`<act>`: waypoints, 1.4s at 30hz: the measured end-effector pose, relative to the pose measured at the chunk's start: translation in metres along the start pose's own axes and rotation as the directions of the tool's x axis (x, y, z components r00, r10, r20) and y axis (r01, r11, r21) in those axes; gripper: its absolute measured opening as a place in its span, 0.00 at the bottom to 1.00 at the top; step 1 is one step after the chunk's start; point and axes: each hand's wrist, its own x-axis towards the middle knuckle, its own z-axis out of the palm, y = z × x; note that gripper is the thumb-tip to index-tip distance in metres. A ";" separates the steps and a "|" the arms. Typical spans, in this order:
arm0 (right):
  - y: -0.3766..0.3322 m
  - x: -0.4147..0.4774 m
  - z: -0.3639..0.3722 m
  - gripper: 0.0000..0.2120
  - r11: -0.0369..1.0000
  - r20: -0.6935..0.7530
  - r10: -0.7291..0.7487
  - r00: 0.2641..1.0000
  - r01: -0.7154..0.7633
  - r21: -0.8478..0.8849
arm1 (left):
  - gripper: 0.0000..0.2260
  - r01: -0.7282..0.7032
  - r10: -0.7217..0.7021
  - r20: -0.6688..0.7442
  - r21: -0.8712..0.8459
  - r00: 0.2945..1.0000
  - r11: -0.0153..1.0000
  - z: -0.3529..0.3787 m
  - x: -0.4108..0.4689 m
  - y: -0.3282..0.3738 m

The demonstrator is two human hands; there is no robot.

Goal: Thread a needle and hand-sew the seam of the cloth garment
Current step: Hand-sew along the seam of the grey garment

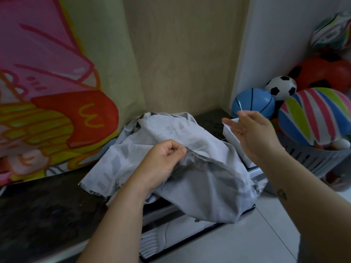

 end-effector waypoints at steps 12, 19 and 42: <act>-0.020 -0.033 0.019 0.04 0.812 0.546 0.010 0.838 0.312 -0.494 | 0.08 -0.020 0.020 -0.051 0.000 0.999 1.000 0.000 0.000 0.005; -0.008 -0.031 0.018 0.03 0.570 0.564 0.074 0.822 0.429 -0.701 | 0.06 -0.038 0.039 -0.066 0.023 0.997 0.999 -0.003 0.000 0.002; 0.000 -0.006 0.008 0.08 0.464 0.677 0.164 0.718 0.549 -0.695 | 0.03 -0.019 0.012 0.100 0.063 0.995 0.998 -0.010 -0.005 0.000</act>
